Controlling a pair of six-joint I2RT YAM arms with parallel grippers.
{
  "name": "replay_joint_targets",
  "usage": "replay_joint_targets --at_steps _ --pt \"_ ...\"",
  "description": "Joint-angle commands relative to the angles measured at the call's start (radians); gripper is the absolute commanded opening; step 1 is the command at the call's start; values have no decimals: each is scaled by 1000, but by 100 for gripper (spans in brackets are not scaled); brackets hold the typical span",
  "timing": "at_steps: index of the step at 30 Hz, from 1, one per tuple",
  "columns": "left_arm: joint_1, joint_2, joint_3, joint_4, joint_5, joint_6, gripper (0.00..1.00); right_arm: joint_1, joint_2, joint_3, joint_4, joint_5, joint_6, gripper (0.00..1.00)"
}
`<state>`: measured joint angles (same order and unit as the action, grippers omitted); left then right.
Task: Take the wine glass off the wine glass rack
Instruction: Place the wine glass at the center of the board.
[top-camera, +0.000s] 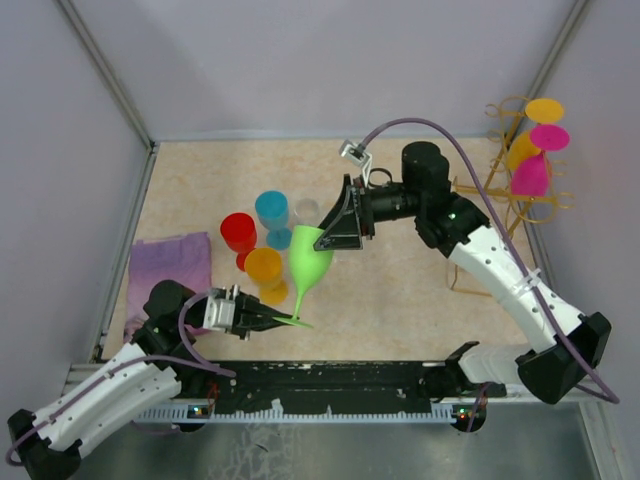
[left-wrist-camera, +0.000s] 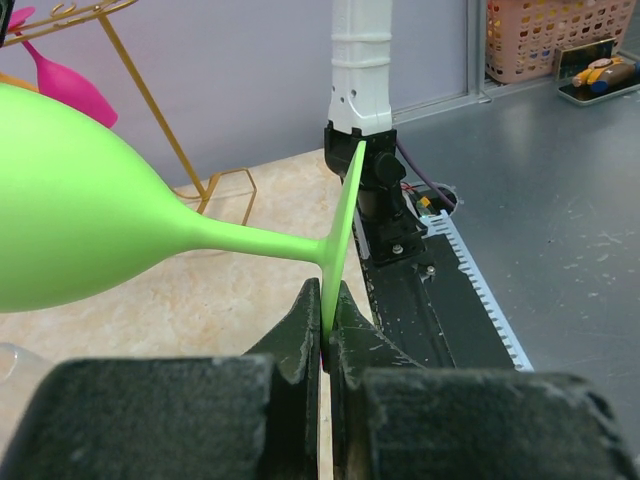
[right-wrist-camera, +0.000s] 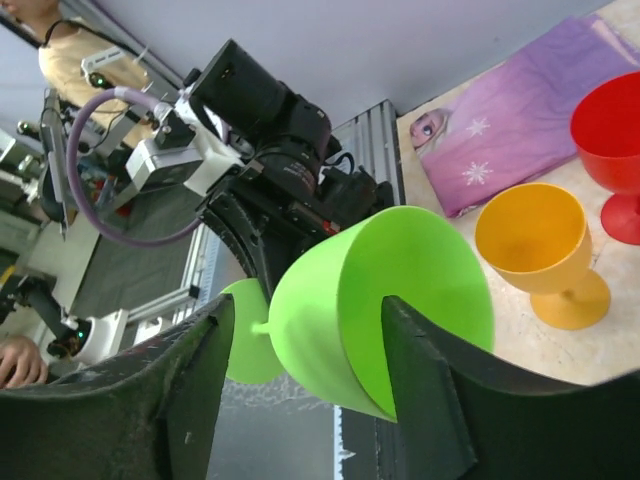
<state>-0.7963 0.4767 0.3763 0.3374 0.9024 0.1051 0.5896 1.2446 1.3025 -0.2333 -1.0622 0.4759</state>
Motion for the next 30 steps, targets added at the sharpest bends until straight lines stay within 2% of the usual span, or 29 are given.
replay_joint_targets --at_steps 1,3,8,11,18,19,21,25,26,28,30 --pt "-3 -12 20 29 11 23 0 34 19 77 -92 -31 -91 55" --pt "-4 -13 22 19 1 25 0 38 22 81 -102 -36 -97 49" --pt "-4 -20 22 -15 -18 36 0 48 8 75 -82 -44 -100 43" --pt "-4 -23 16 -18 -35 39 0 49 -2 76 -93 -38 -108 36" --pt "-4 -26 29 -59 -76 45 0 50 -19 67 -73 -13 -115 6" --pt "-4 -29 28 -62 -81 44 2 50 -21 68 -73 -2 -117 1" --pt "-4 -36 27 -66 -99 41 5 49 -27 70 -76 30 -123 0" --pt "-4 -50 26 -66 -143 33 19 49 -48 68 -68 55 -135 0" --pt "-4 -53 26 -66 -161 28 27 49 -54 68 -64 61 -135 0" --pt "-4 -56 26 -62 -188 19 50 49 -67 65 -61 73 -137 0" --pt "-4 -55 31 -60 -169 16 46 51 -77 67 -69 92 -143 0"
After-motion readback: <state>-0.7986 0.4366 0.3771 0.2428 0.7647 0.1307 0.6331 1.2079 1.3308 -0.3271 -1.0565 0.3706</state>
